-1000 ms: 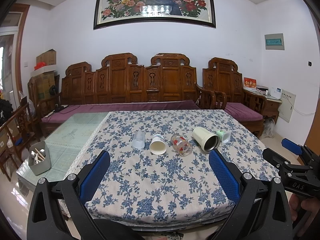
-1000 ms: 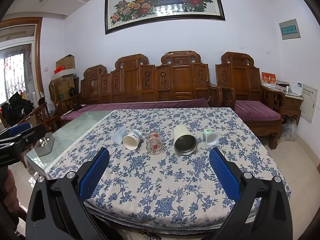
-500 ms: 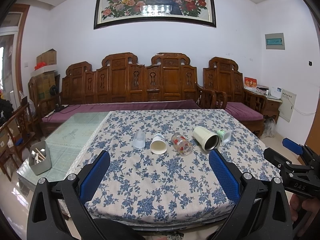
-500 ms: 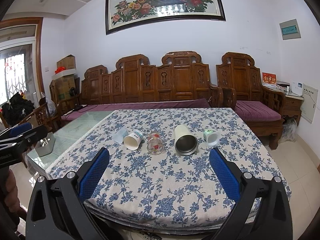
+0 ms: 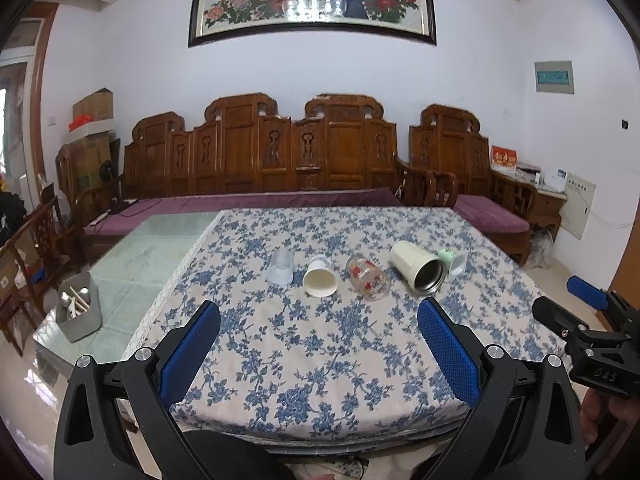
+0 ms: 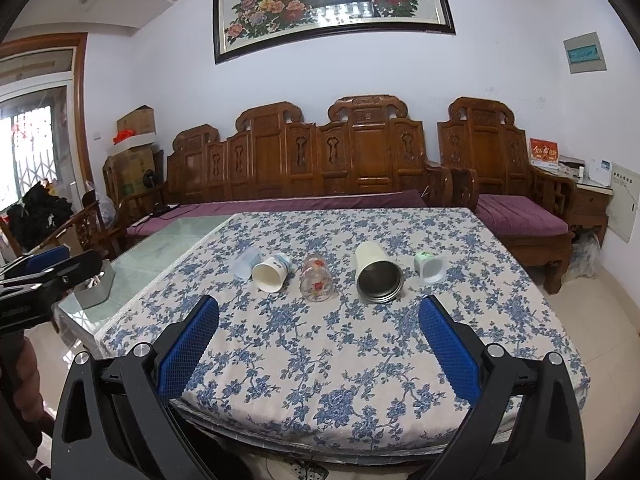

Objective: Flip cup upside down

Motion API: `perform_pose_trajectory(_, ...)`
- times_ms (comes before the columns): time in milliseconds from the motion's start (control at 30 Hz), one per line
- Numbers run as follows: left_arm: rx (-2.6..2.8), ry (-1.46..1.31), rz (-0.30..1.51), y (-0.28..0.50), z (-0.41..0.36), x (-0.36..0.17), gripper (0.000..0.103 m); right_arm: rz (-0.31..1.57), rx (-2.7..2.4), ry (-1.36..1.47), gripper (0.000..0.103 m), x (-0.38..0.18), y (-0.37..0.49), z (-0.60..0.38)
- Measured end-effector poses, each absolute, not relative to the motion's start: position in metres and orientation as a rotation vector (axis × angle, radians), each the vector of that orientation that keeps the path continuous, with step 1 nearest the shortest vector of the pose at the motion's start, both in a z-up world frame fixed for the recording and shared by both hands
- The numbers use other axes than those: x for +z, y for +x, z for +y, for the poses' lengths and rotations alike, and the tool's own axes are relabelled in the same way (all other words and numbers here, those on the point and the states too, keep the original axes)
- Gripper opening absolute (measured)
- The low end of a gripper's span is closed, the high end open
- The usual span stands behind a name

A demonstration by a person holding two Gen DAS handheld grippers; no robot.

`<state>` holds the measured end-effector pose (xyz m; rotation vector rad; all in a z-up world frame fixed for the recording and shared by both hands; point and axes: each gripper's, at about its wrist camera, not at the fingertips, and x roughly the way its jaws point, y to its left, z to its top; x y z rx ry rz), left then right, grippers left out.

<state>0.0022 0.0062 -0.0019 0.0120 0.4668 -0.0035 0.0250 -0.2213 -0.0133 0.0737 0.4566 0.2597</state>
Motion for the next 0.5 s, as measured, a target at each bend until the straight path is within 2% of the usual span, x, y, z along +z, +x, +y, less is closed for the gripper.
perform_pose_trajectory(500,-0.016,0.054,0.65,0.067,0.03,-0.054,0.095,0.567,0.342,0.025,0.098,-0.064,0.096,-0.189)
